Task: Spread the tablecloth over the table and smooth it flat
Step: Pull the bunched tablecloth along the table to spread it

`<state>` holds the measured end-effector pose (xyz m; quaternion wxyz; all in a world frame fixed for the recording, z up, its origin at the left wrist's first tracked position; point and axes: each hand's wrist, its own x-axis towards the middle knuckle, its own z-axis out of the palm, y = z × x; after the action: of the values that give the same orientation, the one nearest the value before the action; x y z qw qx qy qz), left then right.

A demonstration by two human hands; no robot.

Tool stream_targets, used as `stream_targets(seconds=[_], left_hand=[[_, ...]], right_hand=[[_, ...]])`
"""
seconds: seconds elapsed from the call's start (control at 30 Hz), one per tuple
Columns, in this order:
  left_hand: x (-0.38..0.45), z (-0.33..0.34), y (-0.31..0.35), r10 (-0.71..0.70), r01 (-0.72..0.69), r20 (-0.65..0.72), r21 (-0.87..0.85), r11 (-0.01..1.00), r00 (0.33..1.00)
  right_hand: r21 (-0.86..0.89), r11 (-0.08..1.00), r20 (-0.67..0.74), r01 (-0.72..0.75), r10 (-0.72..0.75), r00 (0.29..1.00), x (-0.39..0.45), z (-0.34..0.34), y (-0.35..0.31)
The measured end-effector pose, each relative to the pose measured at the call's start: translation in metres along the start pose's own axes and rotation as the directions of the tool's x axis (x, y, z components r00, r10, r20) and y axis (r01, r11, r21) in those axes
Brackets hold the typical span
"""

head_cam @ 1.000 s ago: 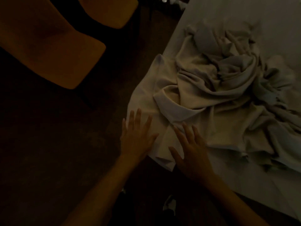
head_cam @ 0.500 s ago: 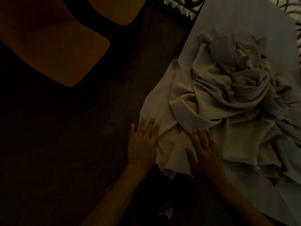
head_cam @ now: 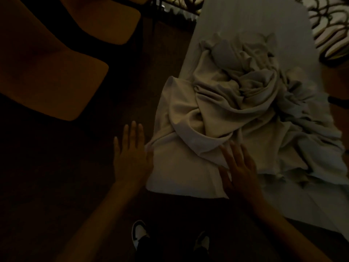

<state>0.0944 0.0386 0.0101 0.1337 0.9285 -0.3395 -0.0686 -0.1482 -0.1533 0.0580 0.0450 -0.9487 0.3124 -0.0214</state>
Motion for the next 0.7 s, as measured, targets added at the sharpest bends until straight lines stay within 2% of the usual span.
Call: stream_targets(seconds=[0.07,0.23,0.37,0.6,0.7], left_hand=[[-0.008,0.000,0.033,0.118,-0.119,-0.038,-0.029,0.992,0.992],[-0.037,0.018,0.128,0.367,-0.366,0.000,-0.067,0.928,0.930],[-0.068,0.050,0.207,0.561,-0.560,0.042,-0.039,0.827,0.826],[-0.090,0.112,0.311,0.660,-0.671,0.131,0.071,0.738,0.740],[-0.091,0.130,0.336,0.688,-0.701,0.133,0.102,0.706,0.713]], right_hand=[[-0.005,0.999,-0.013,-0.049,0.049,0.999,-0.011,-0.008,0.020],[-0.018,0.982,-0.006,-0.186,0.186,0.983,-0.053,-0.030,0.087],[-0.035,0.974,0.041,-0.225,0.226,0.973,-0.095,-0.028,0.162],[-0.076,0.965,0.126,-0.252,0.260,0.957,-0.141,-0.009,0.278],[-0.059,0.977,0.095,-0.205,0.210,0.973,-0.148,-0.001,0.317]])
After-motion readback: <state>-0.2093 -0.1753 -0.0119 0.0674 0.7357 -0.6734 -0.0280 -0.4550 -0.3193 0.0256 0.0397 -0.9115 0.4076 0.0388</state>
